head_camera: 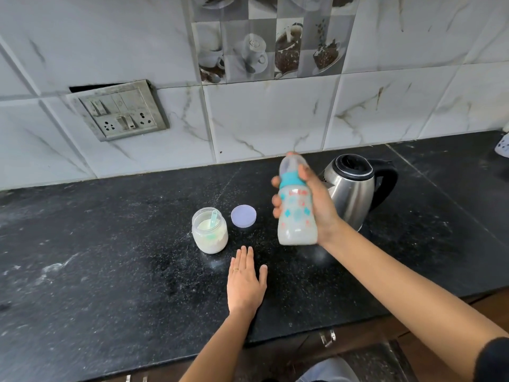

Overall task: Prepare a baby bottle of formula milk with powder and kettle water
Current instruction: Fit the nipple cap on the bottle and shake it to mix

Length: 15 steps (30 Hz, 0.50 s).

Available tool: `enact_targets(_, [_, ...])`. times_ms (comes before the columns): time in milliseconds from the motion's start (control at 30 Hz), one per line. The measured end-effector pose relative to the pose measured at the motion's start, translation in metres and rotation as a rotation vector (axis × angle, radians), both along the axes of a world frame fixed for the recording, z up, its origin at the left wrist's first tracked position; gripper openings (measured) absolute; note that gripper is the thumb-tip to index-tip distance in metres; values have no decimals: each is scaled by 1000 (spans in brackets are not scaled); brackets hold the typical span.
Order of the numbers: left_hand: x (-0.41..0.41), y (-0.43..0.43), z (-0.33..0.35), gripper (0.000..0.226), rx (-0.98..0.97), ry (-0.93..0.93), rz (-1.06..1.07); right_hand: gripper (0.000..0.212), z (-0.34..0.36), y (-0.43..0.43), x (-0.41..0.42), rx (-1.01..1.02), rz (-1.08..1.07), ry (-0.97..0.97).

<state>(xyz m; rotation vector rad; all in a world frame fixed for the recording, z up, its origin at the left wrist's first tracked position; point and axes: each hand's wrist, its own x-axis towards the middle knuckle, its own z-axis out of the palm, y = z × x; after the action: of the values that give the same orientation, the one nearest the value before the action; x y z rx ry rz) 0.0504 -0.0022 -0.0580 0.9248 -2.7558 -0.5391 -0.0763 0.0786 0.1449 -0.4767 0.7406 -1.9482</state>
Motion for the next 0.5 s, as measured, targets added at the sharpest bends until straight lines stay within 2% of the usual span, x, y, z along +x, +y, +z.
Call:
enact_targets(100, [0, 1, -1, 63, -8, 4, 5, 62, 3, 3, 2, -26, -15, 95])
enact_targets(167, [0, 0, -2, 63, -12, 5, 2, 56, 10, 0, -11, -1, -151, -6])
enact_targets(233, [0, 0, -2, 65, -13, 0, -2, 59, 11, -2, -17, 15, -209, -102])
enact_targets(333, [0, -1, -3, 79, -11, -5, -2, 72, -7, 0, 2, 21, -21, -61])
enact_targets(400, [-1, 0, -4, 77, -14, -2, 0, 62, -7, 2, 11, -14, 10, -12])
enact_targets(500, [-1, 0, -3, 80, -11, -5, 2, 47, 2, -5, -6, -55, -68, -126])
